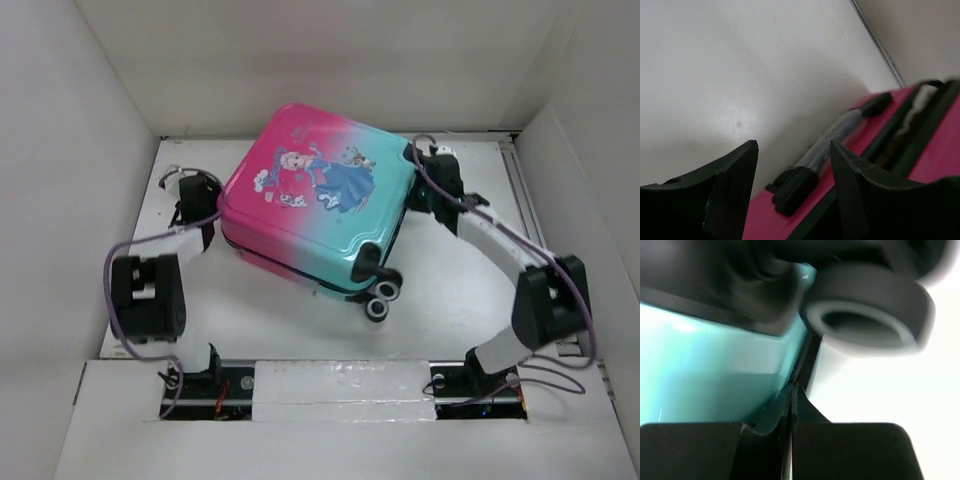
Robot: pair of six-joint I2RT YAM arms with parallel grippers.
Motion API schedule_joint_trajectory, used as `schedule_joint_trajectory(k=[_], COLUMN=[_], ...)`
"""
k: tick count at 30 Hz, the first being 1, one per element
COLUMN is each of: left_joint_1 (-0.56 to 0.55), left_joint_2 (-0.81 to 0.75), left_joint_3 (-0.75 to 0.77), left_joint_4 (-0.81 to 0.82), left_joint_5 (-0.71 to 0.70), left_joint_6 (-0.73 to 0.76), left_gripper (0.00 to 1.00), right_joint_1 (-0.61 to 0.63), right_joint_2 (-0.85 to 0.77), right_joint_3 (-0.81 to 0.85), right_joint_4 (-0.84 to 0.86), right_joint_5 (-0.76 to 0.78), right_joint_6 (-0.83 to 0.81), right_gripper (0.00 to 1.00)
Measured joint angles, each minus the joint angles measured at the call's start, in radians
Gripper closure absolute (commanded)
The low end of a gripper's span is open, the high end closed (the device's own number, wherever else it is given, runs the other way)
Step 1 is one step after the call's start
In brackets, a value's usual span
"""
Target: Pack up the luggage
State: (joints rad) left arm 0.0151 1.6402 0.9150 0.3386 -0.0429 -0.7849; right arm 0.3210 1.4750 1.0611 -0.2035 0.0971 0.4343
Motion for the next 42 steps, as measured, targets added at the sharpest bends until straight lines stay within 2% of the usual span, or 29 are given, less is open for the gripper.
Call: schedule_joint_trajectory(k=[3, 5, 7, 9, 10, 11, 14, 16, 20, 22, 24, 27, 30, 33, 35, 37, 38, 42], left_joint_1=[-0.037, -0.095, -0.204, -0.351, -0.426, -0.495, -0.608, -0.615, -0.616, -0.617, -0.617, -0.618, -0.618, -0.615, -0.612, -0.602, -0.599, -0.601], left_joint_2=[-0.227, -0.384, -0.516, -0.636, -0.706, -0.77, -0.949, -1.081, -1.247, -1.234, -1.174, -1.027, -0.887, -0.786, -0.729, -0.682, -0.653, -0.606], left_joint_3=[-0.238, -0.388, -0.497, -0.56, -0.58, -0.593, -0.604, -0.602, -0.574, -0.548, -0.525, -0.483, -0.441, -0.432, -0.427, -0.412, -0.391, -0.338], left_joint_4=[0.095, 0.094, 0.06, -0.011, -0.059, -0.117, -0.258, -0.29, -0.306, -0.298, -0.282, -0.219, -0.15, -0.071, -0.033, 0.003, 0.015, 0.048], left_joint_5=[-0.101, -0.201, -0.292, -0.365, -0.382, -0.39, -0.409, -0.445, -0.495, -0.52, -0.539, -0.531, -0.521, -0.51, -0.517, -0.521, -0.522, -0.507], left_joint_6=[-0.047, -0.072, -0.099, -0.121, -0.123, -0.125, -0.142, -0.148, -0.138, -0.13, -0.114, -0.085, -0.063, -0.043, -0.029, -0.018, -0.01, 0.003], left_gripper=[0.45, 0.45, 0.45, 0.45, 0.45, 0.45, 0.45, 0.45, 0.42, 0.38, 0.38, 0.37, 0.36, 0.36, 0.34, 0.34, 0.34, 0.33], right_joint_1=[-0.016, -0.024, -0.03, -0.032, -0.032, -0.03, -0.006, 0.024, 0.048, 0.023, -0.006, -0.016, 0.037, 0.081, 0.099, 0.111, 0.113, 0.113], right_joint_2=[0.241, 0.428, 0.604, 0.767, 0.836, 0.882, 0.869, 0.776, 0.51, 0.332, 0.097, -0.298, -0.62, -0.796, -0.858, -0.888, -0.892, -0.857], right_joint_3=[0.266, 0.507, 0.769, 1.043, 1.173, 1.268, 1.342, 1.291, 1.146, 1.007, 0.73, 0.261, -0.127, -0.387, -0.529, -0.646, -0.689, -0.749], right_joint_4=[-0.018, -0.045, -0.081, -0.135, -0.158, -0.172, -0.203, -0.214, -0.211, -0.162, -0.042, 0.119, 0.23, 0.291, 0.303, 0.309, 0.309, 0.309], right_joint_5=[-0.019, -0.029, -0.053, -0.077, -0.085, -0.106, -0.174, -0.227, -0.347, -0.375, -0.381, -0.378, -0.393, -0.409, -0.41, -0.41, -0.41, -0.4], right_joint_6=[-0.029, -0.053, -0.066, -0.069, -0.067, -0.055, -0.037, -0.027, -0.041, -0.056, -0.066, -0.048, -0.033, -0.022, -0.013, 0.0, 0.005, 0.019], right_gripper=[1.0, 1.0, 1.0, 0.95, 0.8, 0.71, 0.47, 0.42, 0.42, 0.61, 0.85, 0.92, 0.91, 0.85, 0.75, 0.72, 0.65, 0.54])
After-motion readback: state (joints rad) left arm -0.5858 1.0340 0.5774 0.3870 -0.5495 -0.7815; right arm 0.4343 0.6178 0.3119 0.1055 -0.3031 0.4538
